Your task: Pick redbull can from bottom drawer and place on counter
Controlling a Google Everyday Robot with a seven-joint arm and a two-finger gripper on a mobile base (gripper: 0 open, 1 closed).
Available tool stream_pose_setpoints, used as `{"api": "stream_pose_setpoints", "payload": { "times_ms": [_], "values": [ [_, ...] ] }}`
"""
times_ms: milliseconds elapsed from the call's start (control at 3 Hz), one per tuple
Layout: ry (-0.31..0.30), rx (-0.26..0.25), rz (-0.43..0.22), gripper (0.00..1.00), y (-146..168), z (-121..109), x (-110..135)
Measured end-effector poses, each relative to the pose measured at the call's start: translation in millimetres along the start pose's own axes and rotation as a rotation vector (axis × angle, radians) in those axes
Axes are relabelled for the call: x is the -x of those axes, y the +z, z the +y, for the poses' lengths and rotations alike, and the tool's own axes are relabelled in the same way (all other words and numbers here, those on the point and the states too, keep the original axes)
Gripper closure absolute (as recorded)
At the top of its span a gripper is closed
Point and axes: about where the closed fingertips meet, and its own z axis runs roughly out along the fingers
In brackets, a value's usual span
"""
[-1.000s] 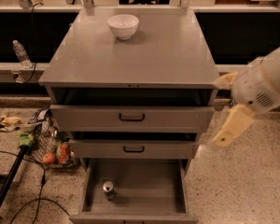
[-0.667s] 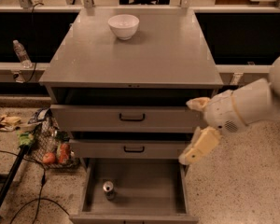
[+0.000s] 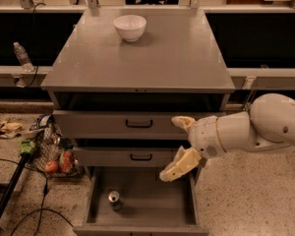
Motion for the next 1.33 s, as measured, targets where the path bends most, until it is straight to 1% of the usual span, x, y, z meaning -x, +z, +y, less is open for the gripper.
{"api": "stream_pose_setpoints", "payload": {
  "times_ms": [333, 667, 1000, 1333],
  "values": [
    [0.045, 0.022, -0.073, 0.0, 30, 5, -24],
    [0.093, 0.004, -0.152, 0.0, 79, 2, -77],
    [0.095, -0.033, -0.135, 0.0, 140, -12, -156],
    [0.061, -0.058, -0.074, 0.0, 175, -23, -200]
  ]
}}
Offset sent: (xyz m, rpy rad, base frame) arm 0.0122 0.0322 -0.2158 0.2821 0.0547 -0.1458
